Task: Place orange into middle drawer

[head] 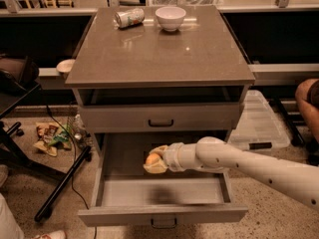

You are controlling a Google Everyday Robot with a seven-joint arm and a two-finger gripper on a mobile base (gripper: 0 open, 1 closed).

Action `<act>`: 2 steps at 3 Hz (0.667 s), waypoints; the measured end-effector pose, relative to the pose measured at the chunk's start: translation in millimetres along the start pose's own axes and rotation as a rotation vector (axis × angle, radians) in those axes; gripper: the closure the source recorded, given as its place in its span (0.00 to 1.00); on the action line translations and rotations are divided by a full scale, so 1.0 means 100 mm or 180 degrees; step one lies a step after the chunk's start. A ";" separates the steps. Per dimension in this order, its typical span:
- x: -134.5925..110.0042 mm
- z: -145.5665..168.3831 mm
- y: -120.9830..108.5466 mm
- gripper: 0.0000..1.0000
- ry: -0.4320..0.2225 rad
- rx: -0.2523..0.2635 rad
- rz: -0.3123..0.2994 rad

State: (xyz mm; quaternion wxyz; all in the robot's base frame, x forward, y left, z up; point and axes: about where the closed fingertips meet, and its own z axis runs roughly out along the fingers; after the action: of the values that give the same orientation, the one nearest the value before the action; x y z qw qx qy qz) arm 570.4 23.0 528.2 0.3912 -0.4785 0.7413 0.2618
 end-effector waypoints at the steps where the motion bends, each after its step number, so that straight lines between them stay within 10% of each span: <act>1: 0.12 0.16 0.03 1.00 0.0221 -0.0051 -0.0007; 2: 0.38 0.46 0.04 1.00 0.0391 -0.0163 0.0024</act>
Offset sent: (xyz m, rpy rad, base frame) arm 0.0042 0.0284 -0.1155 -0.1351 0.1572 0.0638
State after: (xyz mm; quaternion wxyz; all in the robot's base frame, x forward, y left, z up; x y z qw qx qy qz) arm 572.9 40.5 470.9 0.3316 -0.5006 0.7588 0.2523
